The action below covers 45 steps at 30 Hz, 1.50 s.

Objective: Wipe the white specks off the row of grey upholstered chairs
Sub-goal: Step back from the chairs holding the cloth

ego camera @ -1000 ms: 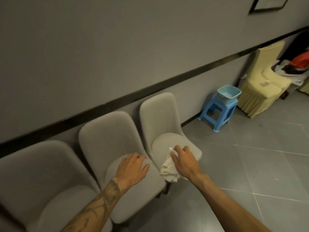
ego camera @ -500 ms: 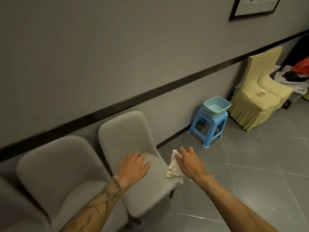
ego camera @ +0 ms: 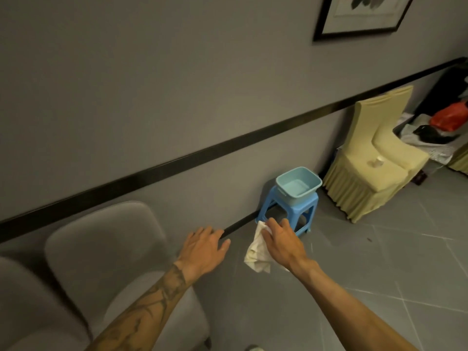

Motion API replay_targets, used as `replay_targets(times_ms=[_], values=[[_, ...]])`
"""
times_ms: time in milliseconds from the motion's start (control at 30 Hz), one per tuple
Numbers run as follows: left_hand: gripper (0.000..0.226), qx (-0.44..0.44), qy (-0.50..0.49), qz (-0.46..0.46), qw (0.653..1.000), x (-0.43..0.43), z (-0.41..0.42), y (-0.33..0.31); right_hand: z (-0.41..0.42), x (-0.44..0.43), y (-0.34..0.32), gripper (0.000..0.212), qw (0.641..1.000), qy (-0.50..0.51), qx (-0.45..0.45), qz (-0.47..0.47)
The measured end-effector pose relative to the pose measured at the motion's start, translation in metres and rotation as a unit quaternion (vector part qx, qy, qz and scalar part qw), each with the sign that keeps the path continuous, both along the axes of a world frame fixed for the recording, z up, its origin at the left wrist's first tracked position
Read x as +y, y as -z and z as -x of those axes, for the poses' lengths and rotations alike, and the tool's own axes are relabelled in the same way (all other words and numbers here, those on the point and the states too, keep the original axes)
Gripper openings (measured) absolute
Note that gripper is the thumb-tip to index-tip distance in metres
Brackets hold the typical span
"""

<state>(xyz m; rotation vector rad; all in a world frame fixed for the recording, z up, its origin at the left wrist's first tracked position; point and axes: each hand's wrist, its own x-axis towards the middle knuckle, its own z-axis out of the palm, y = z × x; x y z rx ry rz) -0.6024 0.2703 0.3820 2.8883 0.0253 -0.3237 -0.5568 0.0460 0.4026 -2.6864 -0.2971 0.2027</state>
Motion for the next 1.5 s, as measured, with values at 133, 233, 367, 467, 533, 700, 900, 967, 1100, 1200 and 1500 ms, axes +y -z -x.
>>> replay_targets(times_ms=[133, 233, 367, 467, 533, 700, 900, 967, 1100, 1200, 1500], values=[[0.053, 0.006, -0.008, 0.0, 1.0, -0.044, -0.089, 0.0, -0.09, -0.04, -0.004, 0.022, 1.0, -0.012, 0.005, 0.005], [0.052, 0.007, -0.022, -0.006, 1.0, -0.072, -0.151, -0.006, -0.154, -0.065, -0.008, 0.024, 1.0, -0.024, 0.002, 0.009], [0.054, 0.017, -0.042, -0.007, 0.999, -0.106, -0.215, -0.01, -0.228, -0.094, -0.005, 0.024, 0.999, -0.046, 0.008, 0.016], [0.053, 0.014, -0.061, -0.009, 0.998, -0.131, -0.258, -0.004, -0.283, -0.116, 0.005, 0.024, 0.997, -0.073, 0.009, 0.02], [0.053, 0.007, -0.076, -0.011, 0.997, -0.148, -0.283, 0.002, -0.318, -0.13, 0.015, 0.025, 0.995, -0.094, 0.009, 0.017], [0.049, 0.009, -0.12, -0.005, 0.993, -0.202, -0.346, 0.014, -0.4, -0.171, 0.032, 0.027, 0.988, -0.148, 0.023, 0.045], [0.052, 0.028, -0.154, 0.001, 0.988, -0.253, -0.417, 0.025, -0.483, -0.21, 0.043, 0.026, 0.984, -0.169, 0.052, 0.021], [0.054, 0.033, -0.16, -0.003, 0.987, -0.26, -0.441, 0.033, -0.509, -0.214, 0.051, 0.027, 0.982, -0.177, 0.06, 0.027], [0.053, 0.041, -0.157, -0.004, 0.987, -0.261, -0.487, 0.06, -0.559, -0.217, 0.08, 0.028, 0.982, -0.17, 0.073, 0.044], [0.052, 0.062, -0.153, -0.002, 0.986, -0.262, -0.519, 0.091, -0.595, -0.222, 0.113, 0.03, 0.982, -0.157, 0.093, 0.056], [0.057, 0.125, -0.21, 0.009, 0.97, -0.265, -0.589, 0.237, -0.719, -0.223, 0.281, 0.028, 0.974, -0.147, 0.146, 0.095]])
